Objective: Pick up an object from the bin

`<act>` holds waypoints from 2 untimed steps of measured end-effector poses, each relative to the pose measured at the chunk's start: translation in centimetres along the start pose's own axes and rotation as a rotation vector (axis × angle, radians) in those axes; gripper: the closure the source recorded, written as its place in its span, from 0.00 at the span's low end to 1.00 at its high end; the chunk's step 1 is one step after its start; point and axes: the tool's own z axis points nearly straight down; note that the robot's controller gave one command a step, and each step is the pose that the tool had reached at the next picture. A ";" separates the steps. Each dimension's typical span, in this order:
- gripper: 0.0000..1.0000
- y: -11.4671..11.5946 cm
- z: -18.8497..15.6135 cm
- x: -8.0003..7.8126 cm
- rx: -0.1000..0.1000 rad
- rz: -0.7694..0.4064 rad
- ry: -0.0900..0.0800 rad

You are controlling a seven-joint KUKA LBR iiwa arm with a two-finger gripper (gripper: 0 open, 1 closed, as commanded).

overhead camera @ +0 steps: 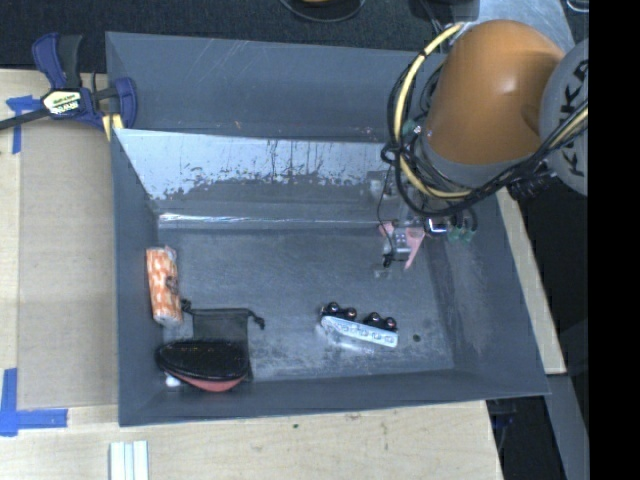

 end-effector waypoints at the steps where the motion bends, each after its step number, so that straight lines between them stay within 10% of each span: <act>1: 0.00 0.0 -0.5 -0.1 0.000 0.000 -0.009; 2: 0.00 -2.0 14.6 5.0 0.000 0.058 -0.007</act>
Offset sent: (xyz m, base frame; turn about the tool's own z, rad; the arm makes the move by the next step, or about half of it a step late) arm -0.0600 -0.0228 -0.1688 0.0698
